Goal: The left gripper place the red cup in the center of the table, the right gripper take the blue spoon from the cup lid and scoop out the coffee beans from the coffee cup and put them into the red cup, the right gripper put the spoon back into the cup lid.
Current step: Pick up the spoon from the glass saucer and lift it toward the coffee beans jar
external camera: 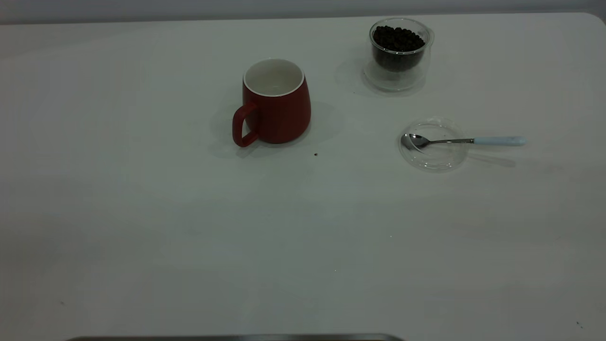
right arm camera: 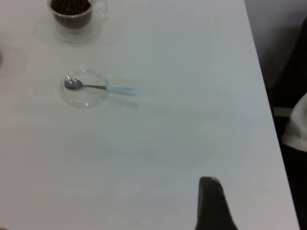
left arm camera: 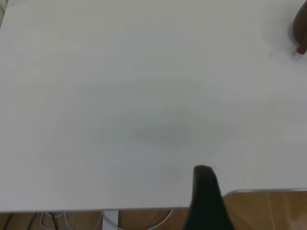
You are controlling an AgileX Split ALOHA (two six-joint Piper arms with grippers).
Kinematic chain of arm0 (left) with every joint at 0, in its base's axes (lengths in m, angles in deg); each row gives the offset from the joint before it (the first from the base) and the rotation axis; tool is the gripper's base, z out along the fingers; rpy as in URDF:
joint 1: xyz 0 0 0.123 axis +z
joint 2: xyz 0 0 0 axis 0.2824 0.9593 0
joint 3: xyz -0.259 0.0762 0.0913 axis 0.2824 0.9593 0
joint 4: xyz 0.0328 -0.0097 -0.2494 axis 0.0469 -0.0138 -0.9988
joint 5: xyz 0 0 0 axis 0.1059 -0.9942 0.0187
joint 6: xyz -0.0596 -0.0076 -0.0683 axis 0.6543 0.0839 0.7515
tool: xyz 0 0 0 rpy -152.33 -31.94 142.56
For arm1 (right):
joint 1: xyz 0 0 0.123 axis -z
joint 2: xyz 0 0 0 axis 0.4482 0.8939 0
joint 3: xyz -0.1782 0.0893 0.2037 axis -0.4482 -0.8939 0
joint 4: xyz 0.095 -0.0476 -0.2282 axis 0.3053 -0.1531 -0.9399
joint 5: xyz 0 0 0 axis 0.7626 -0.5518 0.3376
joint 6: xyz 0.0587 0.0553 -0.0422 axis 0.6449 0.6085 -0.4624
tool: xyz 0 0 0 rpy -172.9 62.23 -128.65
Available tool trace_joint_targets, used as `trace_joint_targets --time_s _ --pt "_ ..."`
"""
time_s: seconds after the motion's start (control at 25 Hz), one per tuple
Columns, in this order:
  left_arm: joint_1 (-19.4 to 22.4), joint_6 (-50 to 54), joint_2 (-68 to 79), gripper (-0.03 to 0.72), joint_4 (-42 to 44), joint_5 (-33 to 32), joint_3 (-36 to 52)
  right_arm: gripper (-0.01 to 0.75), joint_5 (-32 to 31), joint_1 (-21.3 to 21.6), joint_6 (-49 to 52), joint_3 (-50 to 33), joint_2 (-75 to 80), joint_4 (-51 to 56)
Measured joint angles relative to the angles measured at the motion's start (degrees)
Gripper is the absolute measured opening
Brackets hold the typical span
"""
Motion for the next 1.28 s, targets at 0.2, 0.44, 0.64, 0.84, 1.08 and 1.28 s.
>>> trace_joint_targets --time_s 0.2,0.44,0.64,0.84,1.08,1.28 --pt "0.0 0.0 0.0 0.586 0.0 0.0 0.0 0.496 3.2 0.0 2.3 2.0 1.8 4.0" --pt "0.0 0.0 0.0 0.586 0.0 0.0 0.0 0.496 15.5 0.0 2.3 4.7 22.0 12.6" --pt "0.0 0.0 0.0 0.586 0.0 0.0 0.0 0.496 27.3 0.0 -4.0 6.5 44.8 22.0" --pt "0.0 0.0 0.0 0.586 0.0 0.0 0.0 0.496 32.3 0.0 -17.2 10.4 65.4 37.4" --pt "0.0 0.0 0.0 0.586 0.0 0.0 0.0 0.496 34.0 0.0 -35.9 14.6 84.9 58.3" --pt "0.0 0.0 0.0 0.586 0.0 0.0 0.0 0.496 34.5 0.6 -42.8 15.0 94.1 67.5"
